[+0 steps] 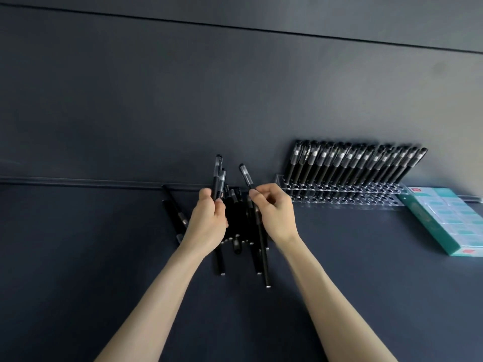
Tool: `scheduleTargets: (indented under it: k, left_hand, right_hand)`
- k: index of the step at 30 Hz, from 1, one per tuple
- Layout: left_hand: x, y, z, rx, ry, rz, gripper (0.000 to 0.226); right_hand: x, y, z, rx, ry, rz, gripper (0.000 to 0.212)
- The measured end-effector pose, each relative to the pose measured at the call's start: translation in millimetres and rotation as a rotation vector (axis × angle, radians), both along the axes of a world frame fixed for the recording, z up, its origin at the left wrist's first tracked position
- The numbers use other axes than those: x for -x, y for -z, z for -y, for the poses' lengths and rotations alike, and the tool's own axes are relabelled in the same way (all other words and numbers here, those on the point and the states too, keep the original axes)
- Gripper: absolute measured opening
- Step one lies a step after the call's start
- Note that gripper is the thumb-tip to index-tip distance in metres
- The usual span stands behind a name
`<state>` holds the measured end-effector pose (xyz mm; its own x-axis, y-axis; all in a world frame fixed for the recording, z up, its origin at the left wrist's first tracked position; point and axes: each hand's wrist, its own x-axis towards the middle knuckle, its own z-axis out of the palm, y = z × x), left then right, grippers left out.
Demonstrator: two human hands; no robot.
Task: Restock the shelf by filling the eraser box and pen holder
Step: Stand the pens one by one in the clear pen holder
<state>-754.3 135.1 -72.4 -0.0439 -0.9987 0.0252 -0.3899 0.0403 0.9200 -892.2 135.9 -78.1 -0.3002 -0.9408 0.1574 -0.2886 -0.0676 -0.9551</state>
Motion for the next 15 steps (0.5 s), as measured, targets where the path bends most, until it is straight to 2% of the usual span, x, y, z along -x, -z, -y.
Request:
scheduleTargets:
  k: [4,9,11,15]
  left_hand:
    - [30.1,-6.0,-11.8,0.049,-0.047,-0.116,0.017]
    - [79.1,-10.1,-26.1,0.2,-0.154,-0.094,0.038]
    - [106.4,-13.0,-33.2,0.231,-0.188,-0.092,0.038]
    - [172.8,-17.7,-58.9,0.198,-0.154,-0.145,0.044]
  right_hand:
    - [24.5,-8.1,-6.6,-0.008,-0.081,0.122,0.008]
    - [75.5,-17.6,-20.6,0.059,-0.154,0.289,0.004]
    - [103.6,-23.3,-29.1,0.103,-0.166,0.316,0.007]
    - [166.5,-31.1,-49.2,0.156,-0.169,0.373,0.014]
